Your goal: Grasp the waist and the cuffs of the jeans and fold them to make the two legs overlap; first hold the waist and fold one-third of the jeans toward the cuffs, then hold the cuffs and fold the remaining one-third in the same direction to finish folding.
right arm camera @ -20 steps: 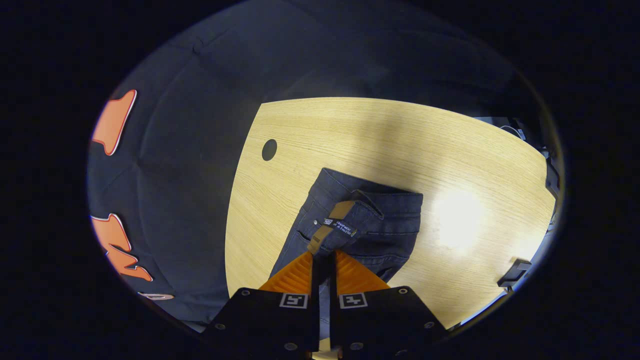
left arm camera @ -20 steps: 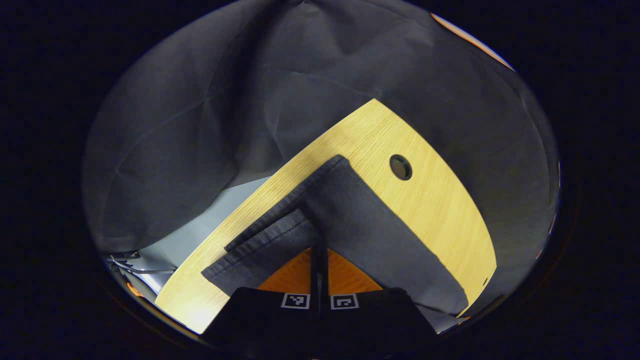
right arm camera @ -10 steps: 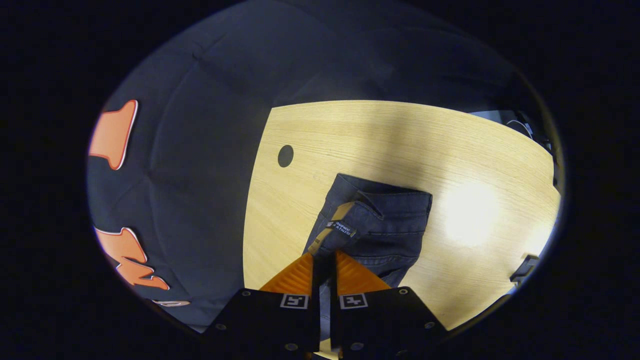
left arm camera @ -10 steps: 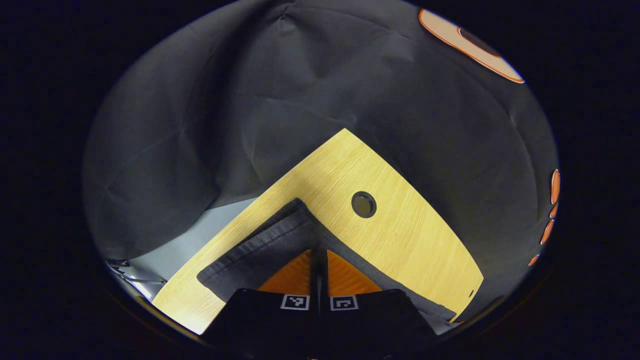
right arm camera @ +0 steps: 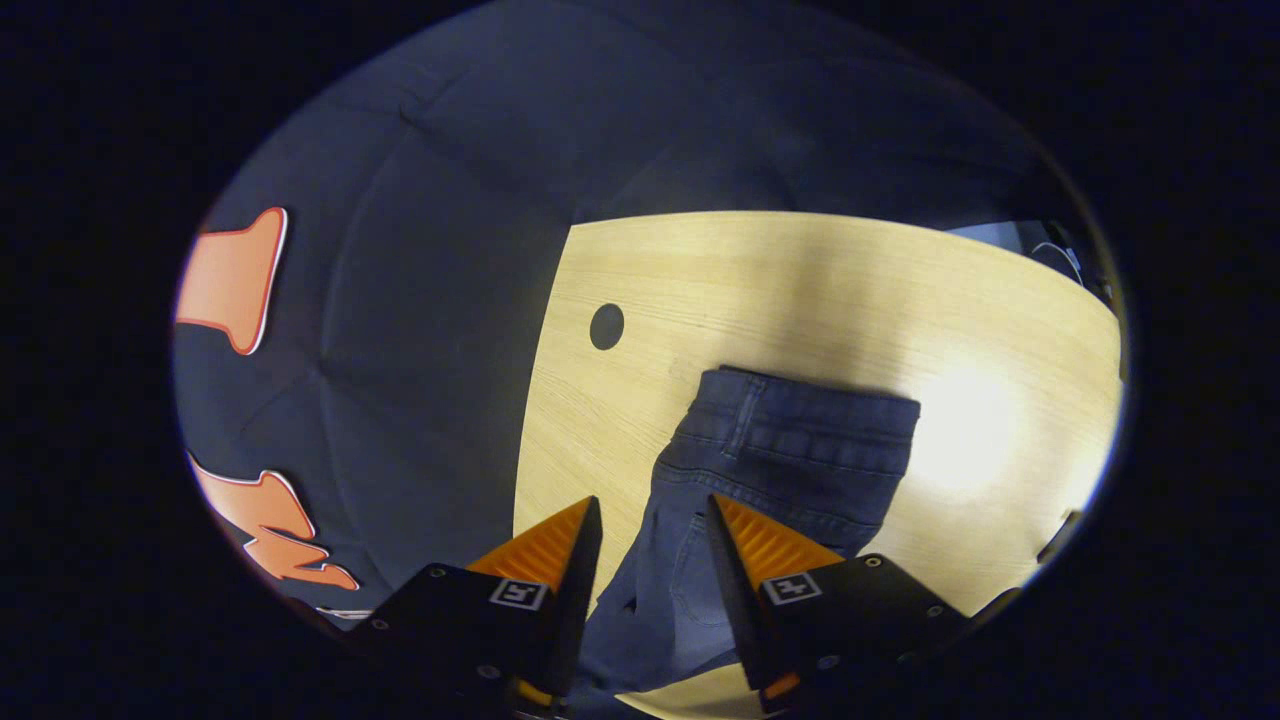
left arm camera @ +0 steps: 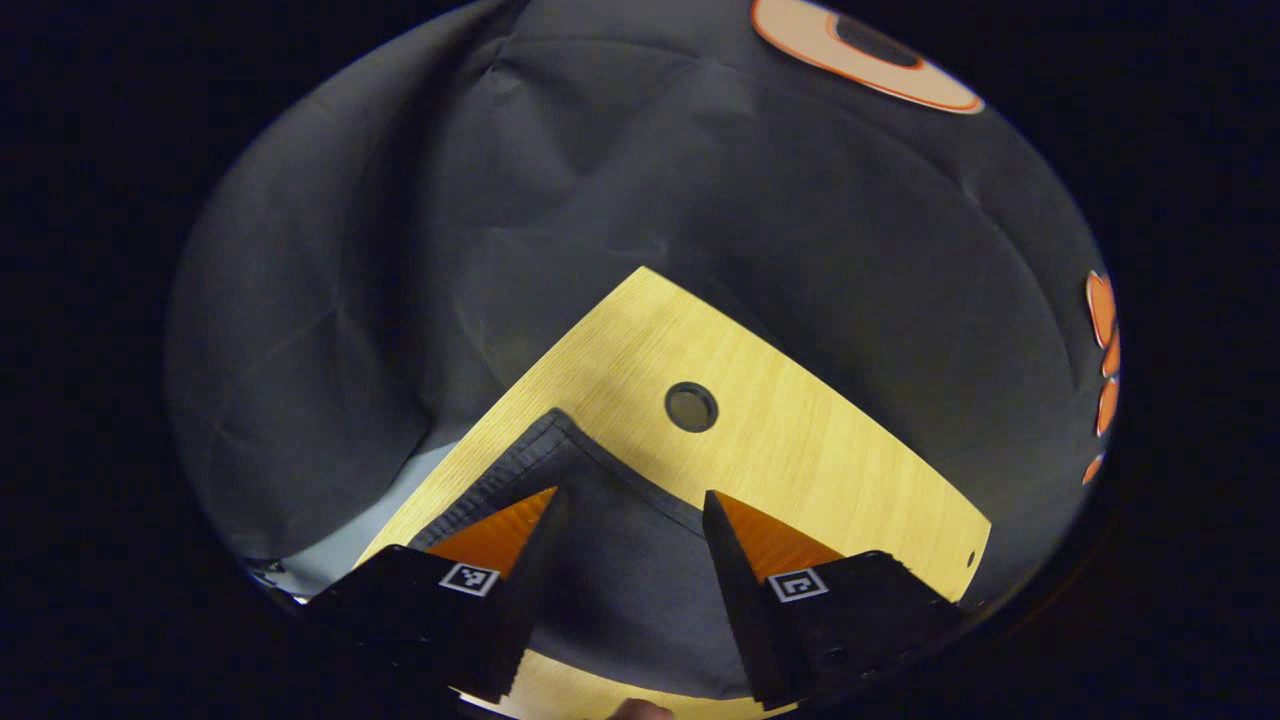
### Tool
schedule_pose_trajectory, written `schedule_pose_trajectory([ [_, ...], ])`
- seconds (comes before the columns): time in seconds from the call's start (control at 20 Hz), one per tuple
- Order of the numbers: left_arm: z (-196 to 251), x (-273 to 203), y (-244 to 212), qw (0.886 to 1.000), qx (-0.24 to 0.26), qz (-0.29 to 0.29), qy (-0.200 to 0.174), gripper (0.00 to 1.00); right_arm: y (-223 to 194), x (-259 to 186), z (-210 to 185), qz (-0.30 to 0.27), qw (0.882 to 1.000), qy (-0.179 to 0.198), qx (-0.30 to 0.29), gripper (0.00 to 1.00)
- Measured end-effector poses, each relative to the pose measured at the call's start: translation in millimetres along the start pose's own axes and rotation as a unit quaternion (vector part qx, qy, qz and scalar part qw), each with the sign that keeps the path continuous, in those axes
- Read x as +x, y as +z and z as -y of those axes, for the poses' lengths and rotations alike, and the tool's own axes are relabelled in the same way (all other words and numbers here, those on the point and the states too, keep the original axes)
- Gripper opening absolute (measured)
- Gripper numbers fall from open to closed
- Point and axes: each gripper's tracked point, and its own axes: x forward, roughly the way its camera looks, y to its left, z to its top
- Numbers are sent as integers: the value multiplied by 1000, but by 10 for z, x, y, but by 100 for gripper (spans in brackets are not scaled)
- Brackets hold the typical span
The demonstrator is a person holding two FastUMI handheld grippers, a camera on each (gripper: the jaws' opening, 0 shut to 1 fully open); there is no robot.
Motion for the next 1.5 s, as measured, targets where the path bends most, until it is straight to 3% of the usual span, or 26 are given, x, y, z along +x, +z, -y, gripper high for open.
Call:
schedule_pose_trajectory([
  [0.1, 127, -161, -30, 999, 36, 20, -4, 84, 4, -45, 194, 7, 999, -24, -26, 76],
  [0.15, 222, -253, -40, 998, 50, 32, -12, 86, 1, -52, 301, 11, 998, -39, -41, 71],
  [0.2, 321, -321, -43, 997, 61, 43, -23, 95, 19, -69, 420, 17, 997, -52, -58, 84],
  [0.25, 406, -401, -64, 995, 72, 54, -33, 100, 28, -69, 527, 23, 995, -66, -74, 87],
  [0.4, 631, -713, -24, 987, 114, 103, -51, 91, -13, -29, 774, 20, 989, -100, -107, 88],
  [0.45, 725, -872, 0, 982, 125, 126, -60, 96, -21, -14, 842, 18, 988, -106, -110, 90],
  [0.5, 828, -1031, 11, 977, 134, 149, -73, 95, -57, -5, 905, 15, 988, -112, -108, 91],
  [0.85, 1122, -1959, 59, 940, 180, 278, -83, 98, -164, 187, 1208, 6, 982, -130, -137, 94],
  [1.1, 1336, -2660, -35, 896, 212, 381, -82, 98, -165, 313, 1182, 10, 982, -124, -144, 94],
  [1.5, 1398, -3207, -333, 874, 213, 431, -70, 98, -146, 392, 1219, 16, 981, -109, -162, 92],
])
